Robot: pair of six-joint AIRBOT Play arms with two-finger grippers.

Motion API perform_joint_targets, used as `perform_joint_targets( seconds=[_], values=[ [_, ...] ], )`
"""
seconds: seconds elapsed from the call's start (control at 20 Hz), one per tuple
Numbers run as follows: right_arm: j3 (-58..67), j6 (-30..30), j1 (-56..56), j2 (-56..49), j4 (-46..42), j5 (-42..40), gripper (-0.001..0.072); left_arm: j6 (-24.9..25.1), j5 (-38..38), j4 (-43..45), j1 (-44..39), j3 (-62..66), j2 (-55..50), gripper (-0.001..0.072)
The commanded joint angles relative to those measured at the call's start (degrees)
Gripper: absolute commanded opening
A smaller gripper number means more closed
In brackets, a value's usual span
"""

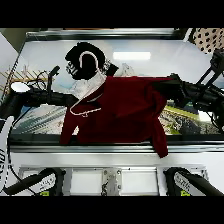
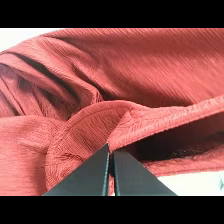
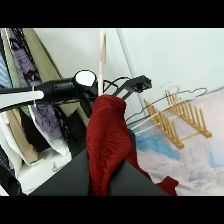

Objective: Fold the clothes and pants, and hang the long-sleeved shirts on hangers.

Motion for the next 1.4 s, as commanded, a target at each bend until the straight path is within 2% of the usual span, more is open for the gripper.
perform_joint_targets(
  seconds=[0.0, 0.15, 0.3, 0.55, 0.8, 1.1, 1.35],
  values=[
    [0.1, 0.0, 0.0, 0.0, 2.7, -0.3, 0.0017, -0.9, -0.3, 1.3, 0.1, 0.0, 2.1, 0.0017],
    [0.1, 0.0, 0.4, 0.0, 5.6, -0.3, 0.0017, -1.2, -0.1, 1.2, 0.1, 0.0, 3.1, 0.0017],
    [0.1, -3.0, 0.4, 0.0, 10.7, -1.2, 0.0016, -2.5, -0.1, 1.5, 0.2, 0.0, 2.8, 0.0017],
    [0.1, -2.8, 0.4, 0.0, 6.1, -3.5, 0.0017, -2.5, -0.1, 1.1, 0.2, 0.0, 2.8, 0.0017],
    [0.1, -2.8, 0.4, 0.0, 5.8, -9.6, 0.0017, -3.3, 0.3, 1.3, 0.3, 0.0, 2.9, 0.0017],
    [0.1, -2.8, 0.4, 0.0, 12.4, -9.6, 0.0016, -3.3, 0.7, 1.2, 0.2, 0.0, 2.9, 0.0017],
    [0.1, -2.8, 1.1, 0.0, 13.4, -9.6, 0.0017, -4.8, 1.0, 1.0, 0.2, 0.0, 2.9, 0.0017]
  ],
)
